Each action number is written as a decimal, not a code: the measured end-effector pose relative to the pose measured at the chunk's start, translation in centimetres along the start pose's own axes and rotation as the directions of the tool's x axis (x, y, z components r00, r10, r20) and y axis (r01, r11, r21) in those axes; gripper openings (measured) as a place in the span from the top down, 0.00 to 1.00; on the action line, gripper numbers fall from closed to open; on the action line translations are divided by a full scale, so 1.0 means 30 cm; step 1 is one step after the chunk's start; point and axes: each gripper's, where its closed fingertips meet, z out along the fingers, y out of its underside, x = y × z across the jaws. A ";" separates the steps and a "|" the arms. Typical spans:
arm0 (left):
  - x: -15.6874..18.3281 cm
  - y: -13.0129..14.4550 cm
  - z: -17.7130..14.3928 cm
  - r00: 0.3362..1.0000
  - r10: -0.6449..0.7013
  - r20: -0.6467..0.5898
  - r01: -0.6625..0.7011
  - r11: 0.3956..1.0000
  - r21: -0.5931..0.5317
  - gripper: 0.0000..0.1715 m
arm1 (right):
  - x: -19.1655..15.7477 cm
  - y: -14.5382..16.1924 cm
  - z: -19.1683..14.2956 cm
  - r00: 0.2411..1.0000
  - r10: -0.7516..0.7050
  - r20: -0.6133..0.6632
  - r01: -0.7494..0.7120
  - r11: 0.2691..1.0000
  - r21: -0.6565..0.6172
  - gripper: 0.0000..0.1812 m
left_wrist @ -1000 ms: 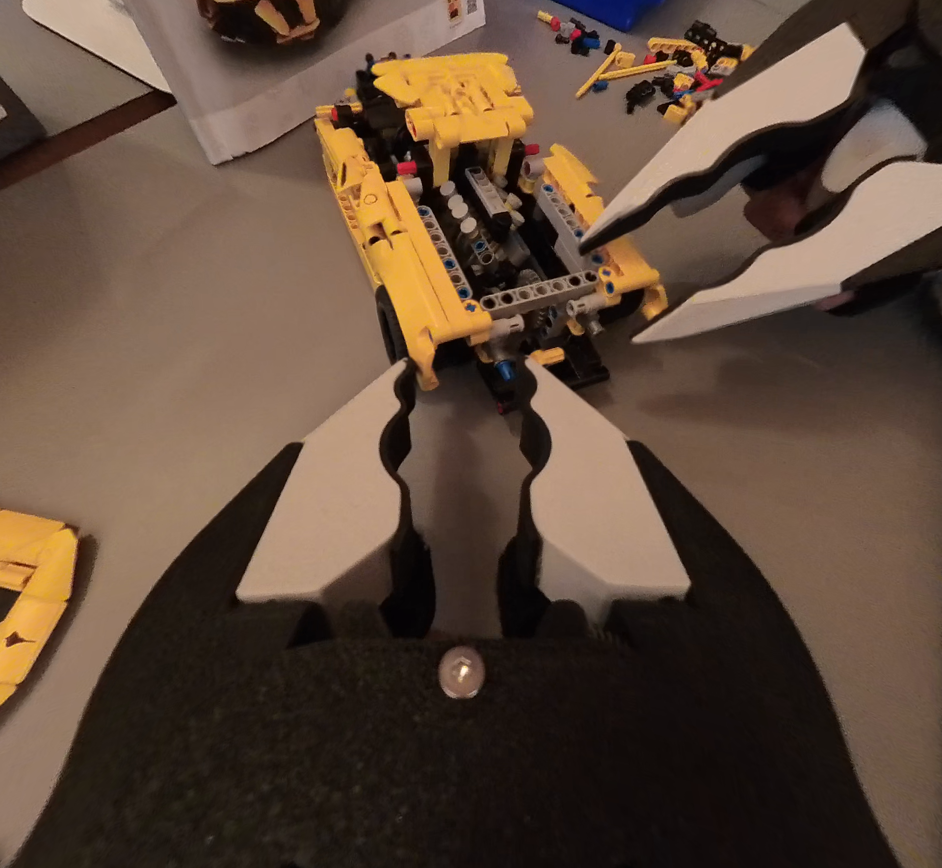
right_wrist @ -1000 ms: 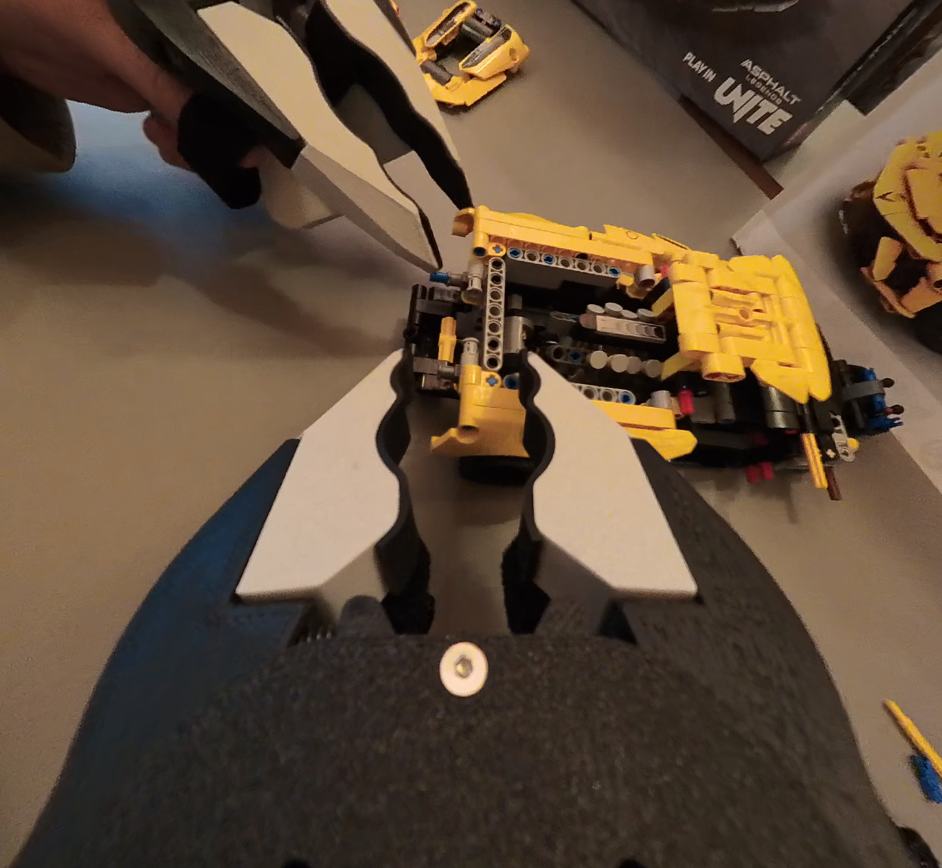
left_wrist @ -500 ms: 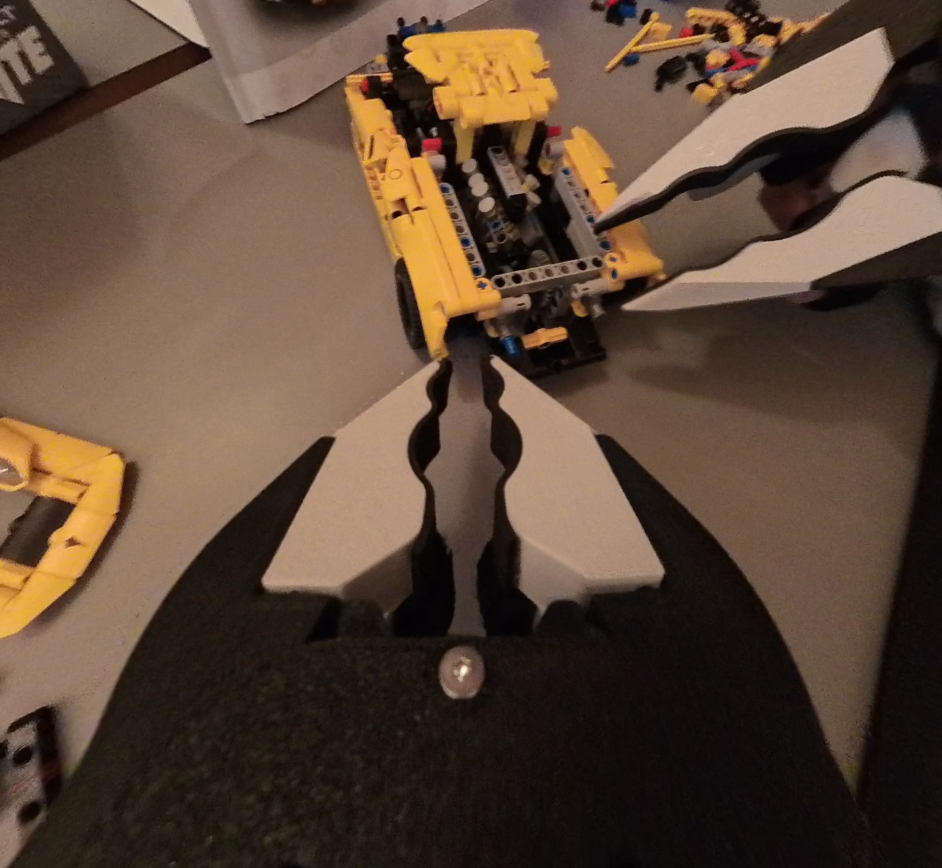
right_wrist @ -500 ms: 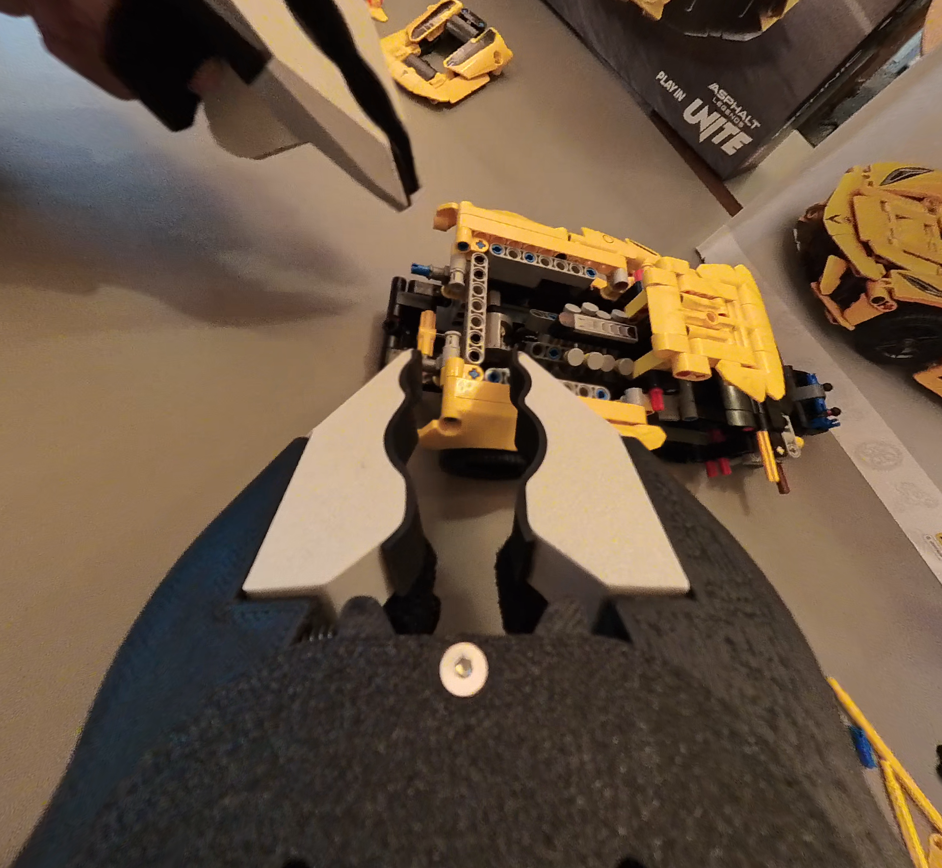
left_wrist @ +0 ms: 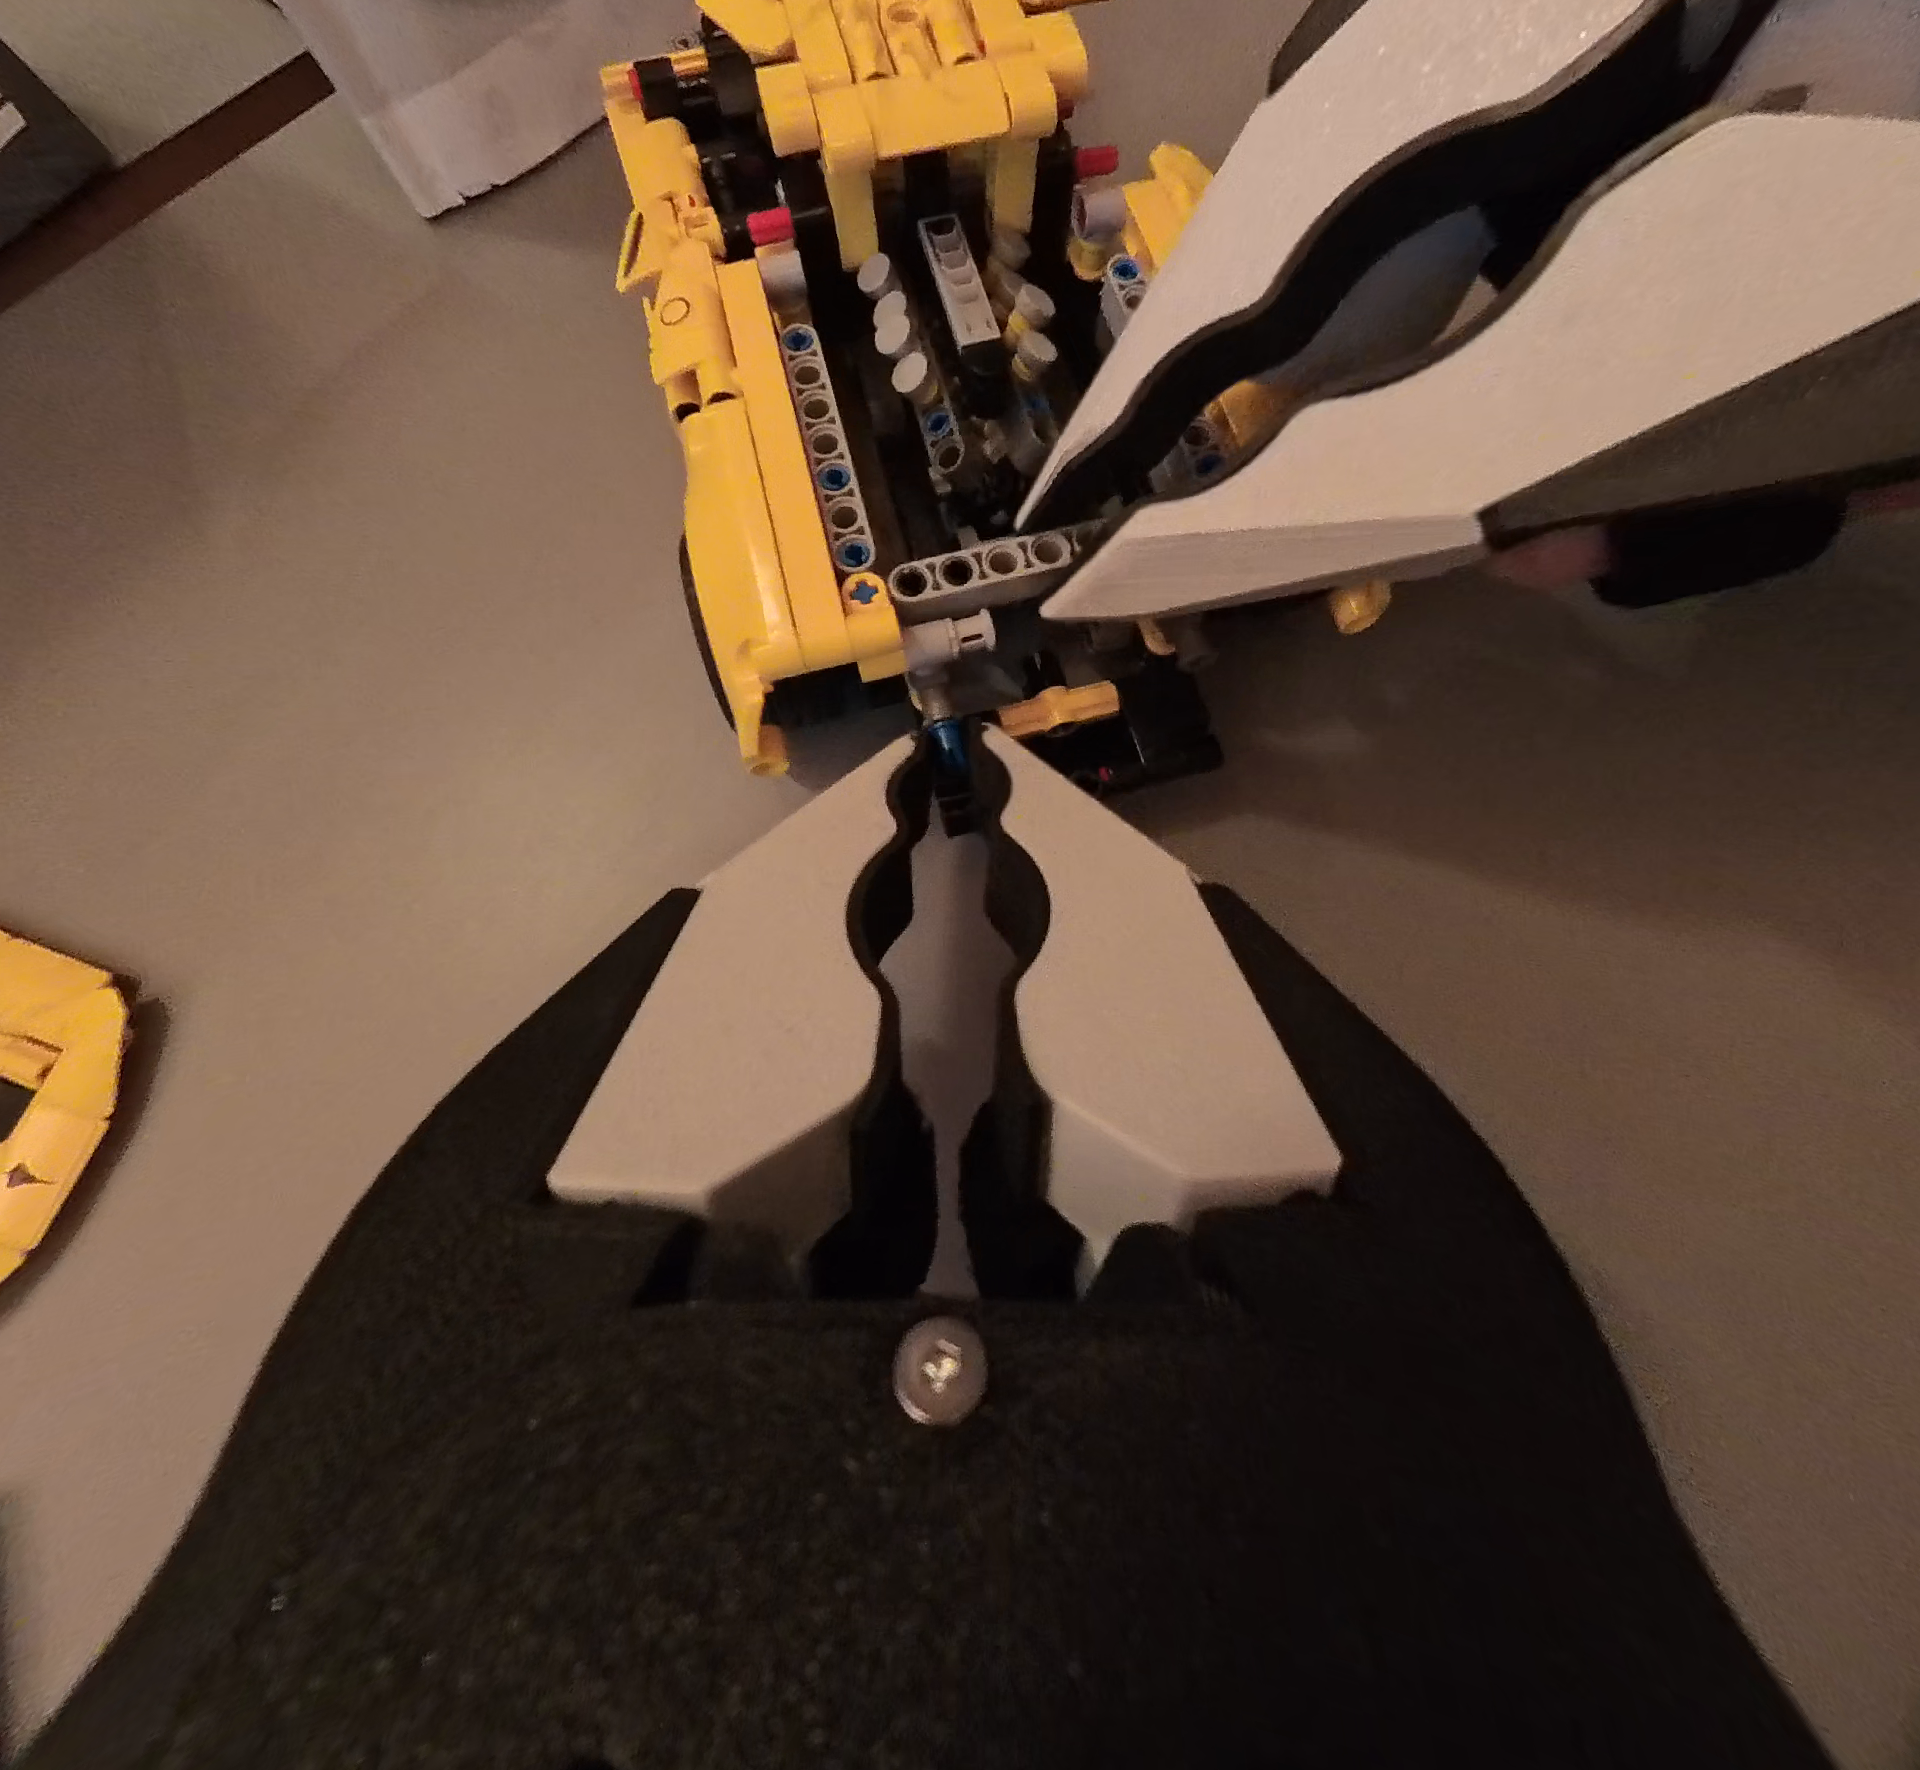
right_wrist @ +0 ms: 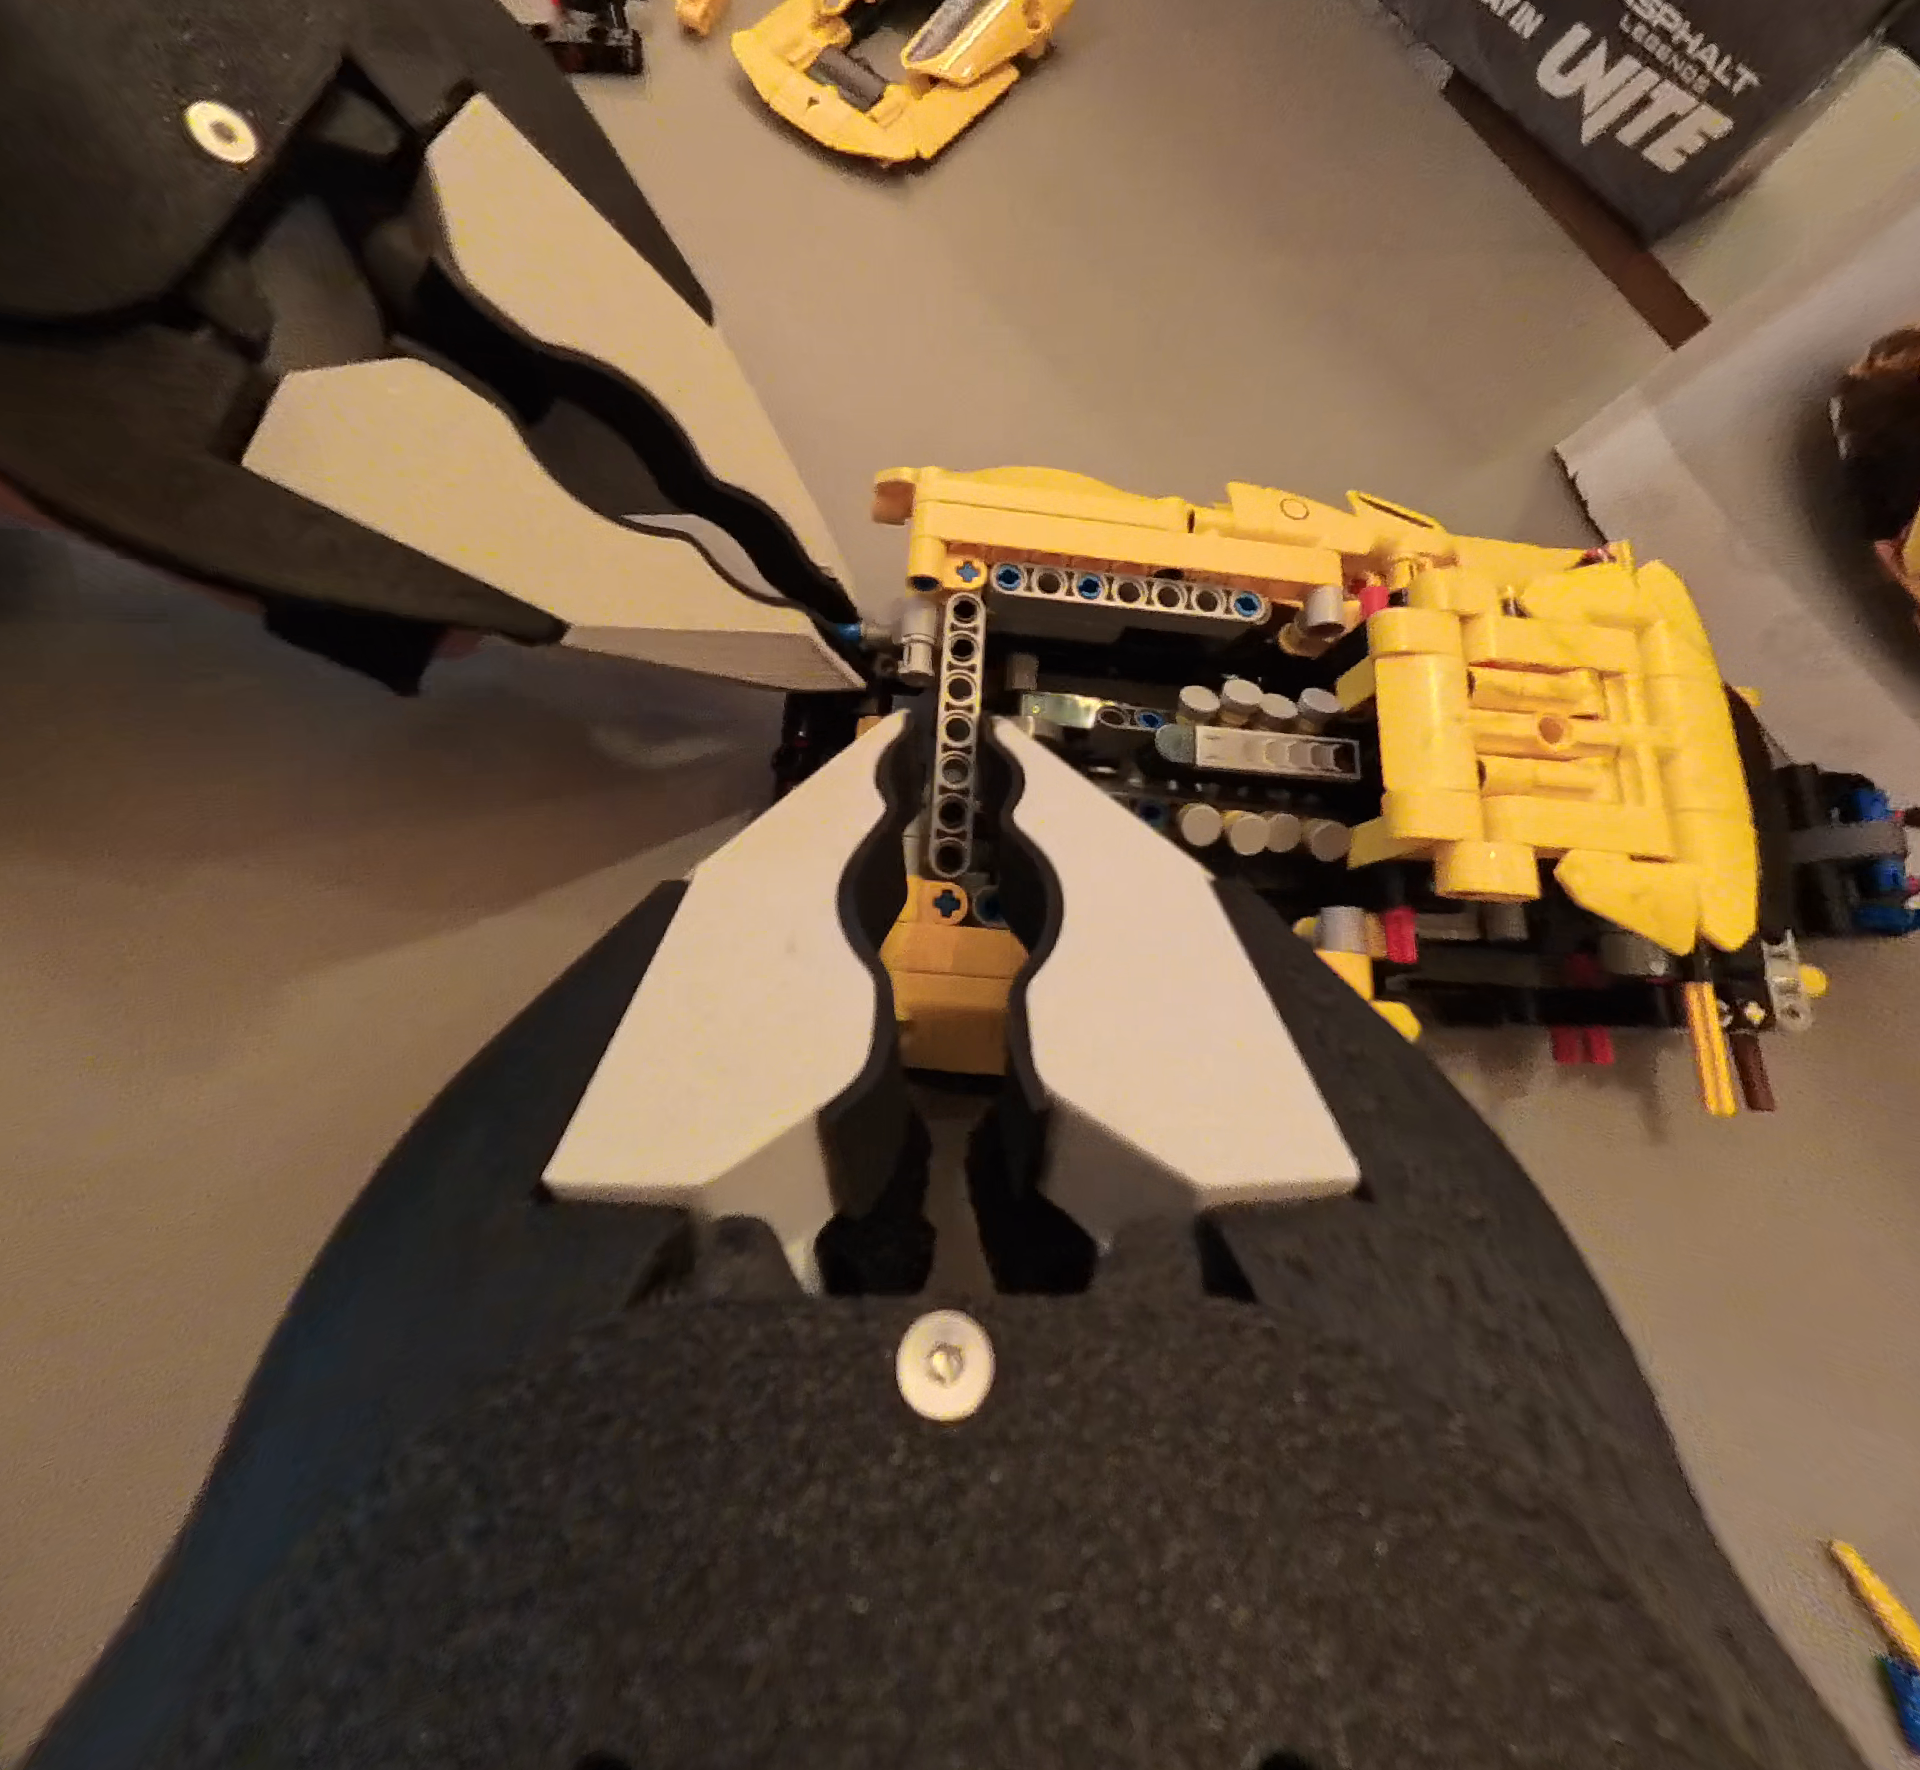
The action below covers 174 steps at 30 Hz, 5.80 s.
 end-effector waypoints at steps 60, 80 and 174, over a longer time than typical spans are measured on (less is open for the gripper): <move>0.131 -0.044 0.044 0.984 0.139 0.110 -0.150 0.983 0.103 0.97 | -0.001 0.021 -0.030 0.948 0.227 0.222 -0.247 0.967 0.067 0.96; 0.143 -0.073 0.001 0.998 0.018 0.053 -0.027 0.984 0.173 0.94 | 0.023 0.028 -0.031 0.937 0.280 0.209 -0.300 0.952 0.069 0.96; -0.048 -0.046 -0.082 0.998 -0.023 0.064 0.007 0.968 0.249 0.87 | 0.018 0.003 -0.128 0.984 0.168 0.062 -0.177 0.964 0.198 0.93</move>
